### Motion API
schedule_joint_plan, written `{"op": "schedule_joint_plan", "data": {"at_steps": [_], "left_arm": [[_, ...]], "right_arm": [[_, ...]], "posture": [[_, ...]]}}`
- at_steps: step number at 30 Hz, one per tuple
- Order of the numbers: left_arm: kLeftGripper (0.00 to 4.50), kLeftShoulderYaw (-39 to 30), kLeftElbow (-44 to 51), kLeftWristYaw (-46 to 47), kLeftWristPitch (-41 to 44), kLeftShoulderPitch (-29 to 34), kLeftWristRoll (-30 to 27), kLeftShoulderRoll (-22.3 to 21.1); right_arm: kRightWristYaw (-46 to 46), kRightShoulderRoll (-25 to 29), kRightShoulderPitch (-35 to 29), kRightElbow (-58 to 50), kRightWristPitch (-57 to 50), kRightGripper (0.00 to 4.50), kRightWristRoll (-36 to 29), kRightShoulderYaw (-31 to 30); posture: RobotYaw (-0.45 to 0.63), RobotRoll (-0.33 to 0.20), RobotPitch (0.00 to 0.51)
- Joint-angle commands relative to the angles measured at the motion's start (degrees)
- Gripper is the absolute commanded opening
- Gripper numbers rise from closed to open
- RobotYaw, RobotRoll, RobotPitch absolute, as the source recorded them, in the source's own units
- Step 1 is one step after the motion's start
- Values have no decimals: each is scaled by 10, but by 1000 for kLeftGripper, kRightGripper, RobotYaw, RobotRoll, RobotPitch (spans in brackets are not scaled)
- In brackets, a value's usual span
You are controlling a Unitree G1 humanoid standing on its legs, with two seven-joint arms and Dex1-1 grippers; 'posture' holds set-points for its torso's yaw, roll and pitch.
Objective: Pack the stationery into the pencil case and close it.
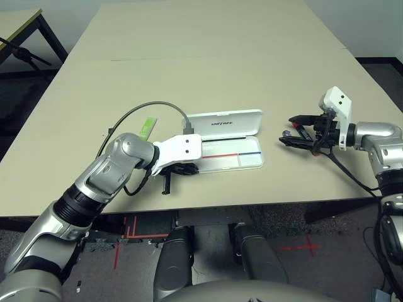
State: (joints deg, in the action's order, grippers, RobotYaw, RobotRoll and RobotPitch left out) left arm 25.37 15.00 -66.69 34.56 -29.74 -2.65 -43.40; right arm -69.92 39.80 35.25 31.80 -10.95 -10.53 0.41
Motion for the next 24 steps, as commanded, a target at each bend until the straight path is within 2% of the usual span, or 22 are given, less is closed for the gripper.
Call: {"op": "schedule_joint_plan", "data": {"at_steps": [1, 8, 10, 17, 24], "left_arm": [[1149, -5, 15, 2, 1, 10, -2, -6], [3886, -19, 33, -1, 7, 11, -14, -12], [4446, -28, 41, -4, 6, 14, -20, -19], [4446, -82, 72, -20, -14, 31, -65, -46], [4446, -175, 84, -23, -14, 35, -134, -68]], "right_arm": [[-5, 1, -5, 4, 4, 4500, 3, -8], [-6, 0, -3, 6, 5, 4500, 5, -10], [-6, 0, -3, 6, 5, 4500, 5, -10], [-13, 7, -4, 0, -4, 4500, -3, -2], [-4, 21, -17, -59, -60, 4500, -52, 39]], "posture": [[-27, 0, 160], [-23, 0, 162], [-23, 0, 161], [-19, 0, 162], [-22, 0, 167]]}}
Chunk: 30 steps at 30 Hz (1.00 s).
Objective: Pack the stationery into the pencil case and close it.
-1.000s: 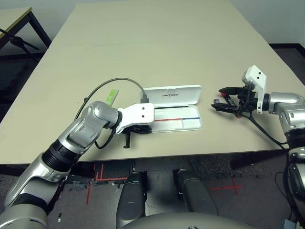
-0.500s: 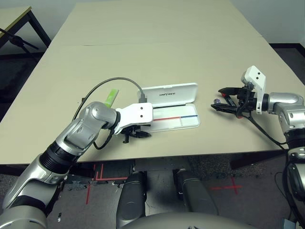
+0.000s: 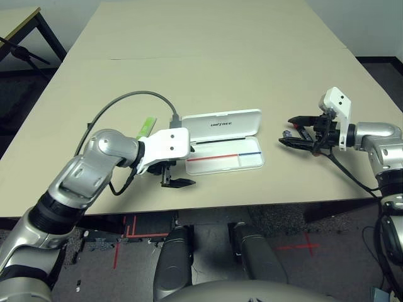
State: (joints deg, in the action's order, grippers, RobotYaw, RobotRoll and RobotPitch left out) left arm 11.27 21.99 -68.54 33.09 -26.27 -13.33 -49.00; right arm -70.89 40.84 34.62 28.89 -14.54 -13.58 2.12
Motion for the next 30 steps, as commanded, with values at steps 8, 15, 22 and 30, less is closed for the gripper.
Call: {"op": "schedule_joint_plan", "data": {"at_steps": [8, 15, 22, 30], "left_arm": [[4446, -87, 36, 0, 28, -18, -76, -43], [4446, -114, 58, 15, 41, -32, -127, -35], [4446, -108, 54, 23, 31, -28, -135, -35], [4446, -95, 53, 26, 22, -22, -133, -32]], "right_arm": [[80, 33, -41, -125, -148, 4500, -36, 41], [144, 52, -49, -205, -286, 4500, -59, 54], [210, 81, -13, -211, -411, 4500, -38, 27], [263, 78, 47, -162, -492, 4500, -21, -6]], "posture": [[-25, 0, 174], [-30, 0, 180], [-37, 0, 183], [-37, 0, 179]]}}
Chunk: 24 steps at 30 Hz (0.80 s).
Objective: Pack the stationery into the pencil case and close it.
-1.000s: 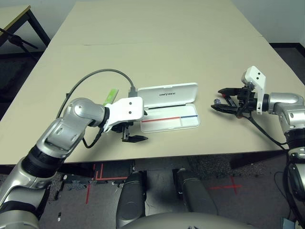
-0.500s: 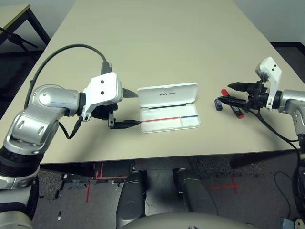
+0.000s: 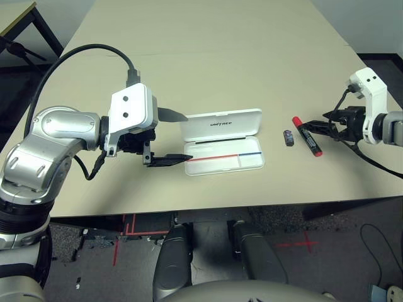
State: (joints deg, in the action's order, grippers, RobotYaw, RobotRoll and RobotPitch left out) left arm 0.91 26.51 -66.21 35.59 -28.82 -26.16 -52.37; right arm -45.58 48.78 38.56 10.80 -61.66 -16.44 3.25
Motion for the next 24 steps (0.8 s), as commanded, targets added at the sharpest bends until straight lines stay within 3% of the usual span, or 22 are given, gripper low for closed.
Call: {"op": "schedule_joint_plan", "data": {"at_steps": [1, 15, 24], "left_arm": [[4446, 11, 9, 4, -4, 3, -5, 2], [4446, 8, 24, 5, -4, 23, -6, -8], [4446, 8, 28, 8, -3, 26, -5, -8]], "right_arm": [[11, -4, 11, 27, -22, 4500, 10, -25], [13, -47, 23, 91, 1, 4500, 35, -93], [20, -64, 25, 135, 32, 4500, 58, -97]], "posture": [[-34, 0, 178], [-2, 0, 161], [0, 0, 162]]}}
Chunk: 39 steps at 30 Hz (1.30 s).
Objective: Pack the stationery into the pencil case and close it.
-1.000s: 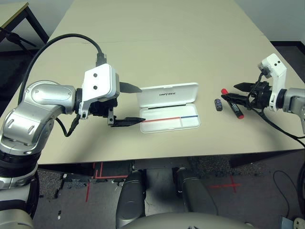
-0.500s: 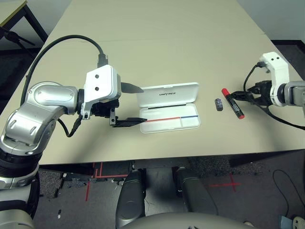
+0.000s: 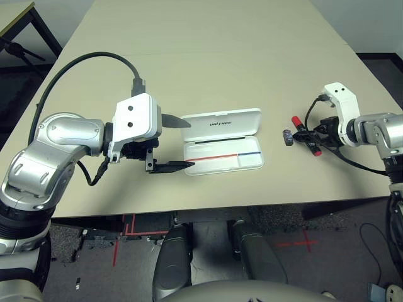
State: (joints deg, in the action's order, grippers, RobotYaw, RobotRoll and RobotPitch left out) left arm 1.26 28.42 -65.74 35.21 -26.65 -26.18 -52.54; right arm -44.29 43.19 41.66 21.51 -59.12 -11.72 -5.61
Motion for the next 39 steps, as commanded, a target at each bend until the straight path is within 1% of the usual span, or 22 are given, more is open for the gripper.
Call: {"op": "schedule_joint_plan", "data": {"at_steps": [1, 3, 4, 5, 7, 9, 11, 12, 17, 20, 23, 29, 32, 34, 36, 39], "left_arm": [[4492, 5, 8, 3, 0, 5, -4, -6], [4500, 5, 8, 2, -1, 6, -3, -7], [4500, 7, 7, 2, -2, 6, -2, -7], [4500, 8, 7, 2, -4, 7, 0, -6], [4500, 9, 6, 2, -5, 7, 1, -6], [4500, 11, 5, 2, -6, 7, 2, -5], [4500, 12, 5, 1, -7, 7, 3, -5], [4500, 13, 4, 1, -8, 6, 3, -5], [4500, 17, 0, -1, -11, 5, 5, -6], [4500, 18, -1, -2, -12, 5, 6, -8], [4500, 19, -2, -3, -12, 5, 6, -9], [4500, 20, -4, -6, -14, 7, 8, -15], [4500, 19, -6, -8, -14, 5, 7, -18], [4500, 19, -7, -9, -15, 5, 7, -19], [4500, 20, -9, -11, -16, 4, 8, -21], [4500, 21, -11, -12, -18, 3, 7, -24]], "right_arm": [[8, -9, -6, 30, 10, 4316, 13, -7], [11, -10, -5, 36, 16, 3875, 16, -2], [11, -8, -4, 36, 17, 3465, 17, -1], [11, -6, -4, 36, 17, 3162, 18, 0], [10, -2, -5, 35, 18, 2350, 19, 3], [10, 4, -3, 35, 18, 1667, 21, 7], [9, 11, -2, 34, 19, 831, 22, 9], [8, 14, -1, 34, 20, 534, 23, 9], [-7, 39, 4, 28, 34, 487, 24, 8], [-59, 85, 10, 15, 71, 487, 25, -1], [-103, 109, 21, 29, 120, 487, 15, 11], [-249, 172, 30, 15, 229, 487, 26, -22], [-353, 195, 33, -16, 284, 487, 25, -47], [-392, 198, 39, -25, 308, 487, 26, -55], [-424, 189, 57, -32, 323, 487, 25, -63], [-453, 178, 70, -37, 337, 487, 30, -73]], "posture": [[0, 0, 162], [-3, 0, 161], [-3, 0, 161], [-6, 0, 161], [-9, 0, 161], [-9, 0, 161], [-13, 0, 162], [-13, 0, 162], [-19, 0, 167], [-20, 0, 169], [-20, 0, 169], [-22, 0, 173], [-24, 0, 173], [-24, 0, 175], [-23, 0, 175], [-22, 0, 175]]}}
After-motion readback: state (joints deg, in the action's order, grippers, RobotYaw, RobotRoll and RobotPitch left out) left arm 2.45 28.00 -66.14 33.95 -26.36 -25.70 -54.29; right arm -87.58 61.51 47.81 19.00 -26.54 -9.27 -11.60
